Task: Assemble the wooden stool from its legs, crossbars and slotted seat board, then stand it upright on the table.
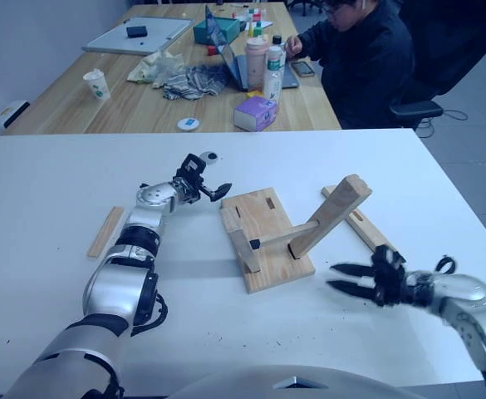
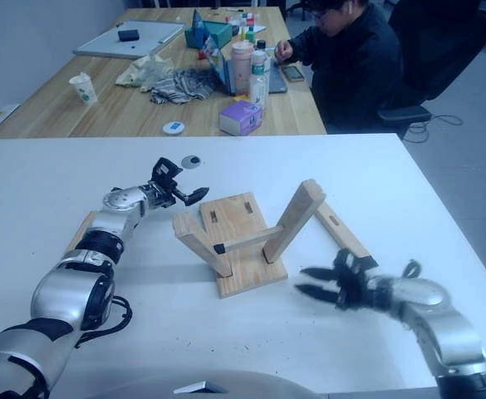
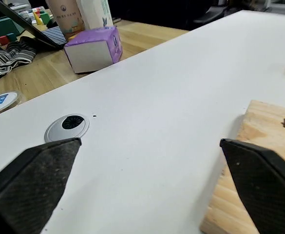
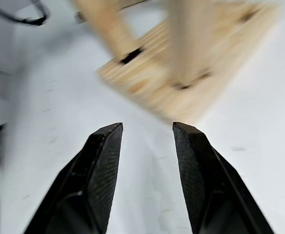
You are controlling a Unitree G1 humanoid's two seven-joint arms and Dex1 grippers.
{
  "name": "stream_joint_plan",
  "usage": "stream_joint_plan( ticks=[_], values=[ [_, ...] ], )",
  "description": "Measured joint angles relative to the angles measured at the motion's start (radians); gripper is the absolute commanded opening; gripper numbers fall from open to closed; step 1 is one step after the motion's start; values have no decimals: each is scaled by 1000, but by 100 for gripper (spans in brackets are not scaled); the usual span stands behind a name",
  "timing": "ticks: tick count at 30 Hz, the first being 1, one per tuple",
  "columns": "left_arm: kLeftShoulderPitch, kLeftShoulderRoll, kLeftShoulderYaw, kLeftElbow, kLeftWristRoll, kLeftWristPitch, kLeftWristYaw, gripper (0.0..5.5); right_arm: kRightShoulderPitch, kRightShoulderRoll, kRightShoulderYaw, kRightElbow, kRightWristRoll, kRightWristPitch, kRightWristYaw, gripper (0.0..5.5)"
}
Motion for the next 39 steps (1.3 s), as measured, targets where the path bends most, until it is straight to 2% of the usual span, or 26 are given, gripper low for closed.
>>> stream_joint_plan(
  ticks=[4,7,11,13,17,21,24,26,28,30,33,38,39],
  values=[
    [-29,0,-64,126,140,-37,177,527,-66,-9,157,1,-79,38,2,189],
    [-33,-6,-81,162,188,-46,237,527,-118,4,254,43,-140,36,-10,189],
    [-50,-34,-96,179,226,-67,227,527,-203,121,307,138,-195,-29,-103,189],
    [-49,-39,-112,182,238,-107,168,527,-224,157,294,184,-202,-40,-168,189],
    [-8,-75,-120,166,227,-248,-30,527,-275,136,208,283,-234,-67,-239,189],
    [28,-62,-115,145,215,-311,-120,527,-244,11,149,281,-202,-56,-118,189],
    [51,-29,-91,137,185,-317,-155,527,-192,-24,19,215,-53,26,-50,239],
    [76,-9,-54,129,146,-313,-169,527,-197,-6,-87,144,60,83,-73,274],
    [111,29,5,119,95,-283,-180,527,-216,46,-151,96,109,106,-159,311],
    [136,44,75,98,21,-249,-186,527,-219,134,-142,83,106,101,-259,344],
    [147,34,165,19,-91,-183,-199,527,-207,251,-78,91,19,55,-405,344],
    [153,-3,196,-74,-149,-102,-207,527,-199,387,-48,169,-63,-22,-561,344],
    [155,-4,201,-81,-152,-93,-206,527,-203,400,-46,185,-67,-32,-577,327]
  ],
)
